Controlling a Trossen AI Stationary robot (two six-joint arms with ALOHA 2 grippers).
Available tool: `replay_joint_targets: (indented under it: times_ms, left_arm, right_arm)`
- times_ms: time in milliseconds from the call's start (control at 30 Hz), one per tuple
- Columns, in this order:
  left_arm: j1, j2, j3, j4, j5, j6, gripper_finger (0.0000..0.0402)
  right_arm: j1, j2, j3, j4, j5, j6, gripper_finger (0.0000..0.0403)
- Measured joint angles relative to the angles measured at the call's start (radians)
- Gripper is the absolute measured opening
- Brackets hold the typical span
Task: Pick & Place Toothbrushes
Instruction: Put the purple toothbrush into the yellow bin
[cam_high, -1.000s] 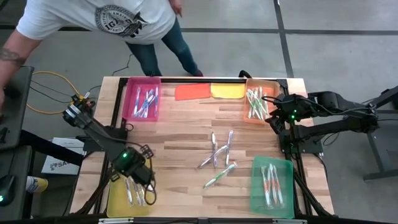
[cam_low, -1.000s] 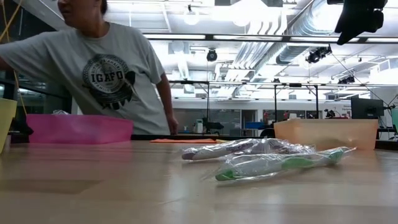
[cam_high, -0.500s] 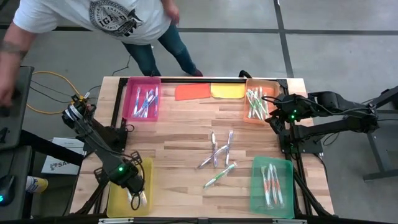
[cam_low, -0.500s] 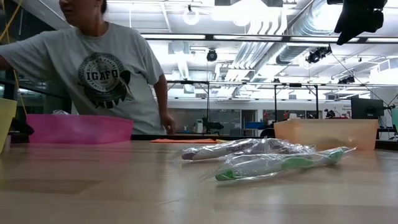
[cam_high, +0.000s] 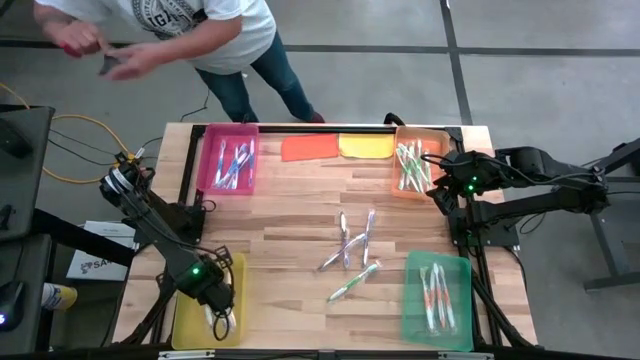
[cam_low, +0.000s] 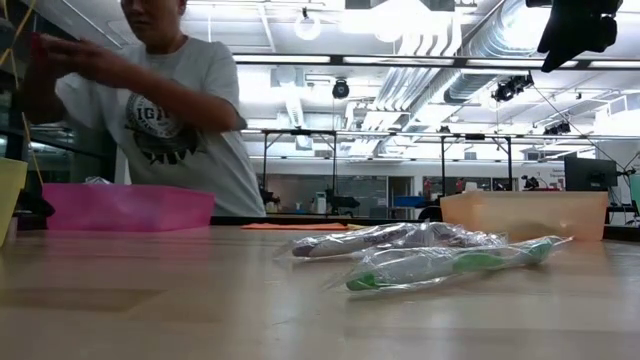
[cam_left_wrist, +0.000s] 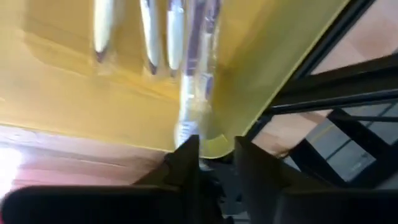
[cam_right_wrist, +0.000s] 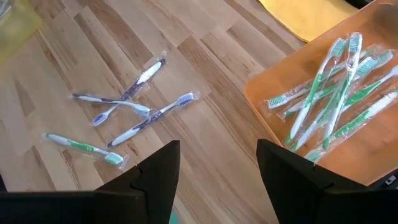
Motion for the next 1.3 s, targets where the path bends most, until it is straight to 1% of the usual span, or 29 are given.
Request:
replay_joint_targets:
  times_ms: [100, 200, 300, 400, 467, 533, 700, 833, 933, 1100, 1167, 1300]
  left_arm:
    - [0.000, 0.000, 0.000, 0.030, -0.045, 0.000, 0.0134]
    - [0.001, 0.000, 0.011, 0.050, -0.083, -0.047, 0.0158]
    - [0.004, 0.000, 0.046, 0.046, -0.171, -0.162, 0.0164]
    - [0.028, 0.000, 0.095, 0.058, -0.288, -0.294, 0.0165]
    - [0.063, 0.000, 0.128, 0.070, -0.349, -0.367, 0.0165]
    - [0.115, 0.000, 0.145, 0.123, -0.378, -0.408, 0.0165]
    - [0.270, 0.005, 0.148, 0.332, -0.386, -0.420, 0.0165]
    - [0.383, 0.052, 0.150, 0.505, -0.385, -0.426, 0.0165]
    - [0.455, 0.100, 0.150, 0.637, -0.383, -0.472, 0.0165]
    - [0.537, 0.206, 0.148, 0.860, -0.365, -0.515, 0.0165]
    - [0.562, 0.243, 0.149, 0.975, -0.352, -0.542, 0.0165]
    - [0.587, 0.321, 0.168, 1.088, -0.354, -0.575, 0.0165]
  right_arm:
    - [0.000, 0.000, 0.000, 0.000, 0.000, 0.000, 0.0207]
    - [0.000, 0.000, 0.000, 0.000, -0.002, 0.002, 0.0207]
    - [0.000, 0.000, 0.000, 0.000, -0.007, 0.005, 0.0207]
    - [0.000, 0.000, 0.000, 0.000, -0.007, 0.004, 0.0207]
    - [0.000, 0.000, 0.000, 0.000, -0.007, 0.005, 0.0207]
    - [0.000, 0.000, 0.000, 0.000, -0.007, 0.004, 0.0207]
    - [0.000, 0.000, 0.000, 0.000, -0.007, 0.006, 0.0207]
    - [0.000, 0.000, 0.000, 0.000, -0.007, 0.018, 0.0207]
    - [0.000, 0.000, 0.000, 0.000, -0.007, 0.020, 0.0207]
    - [0.000, 0.000, 0.000, 0.000, -0.005, 0.022, 0.0207]
    - [0.000, 0.000, 0.000, 0.000, -0.004, 0.022, 0.0207]
    - [0.000, 0.001, 0.000, -0.004, -0.004, 0.022, 0.0207]
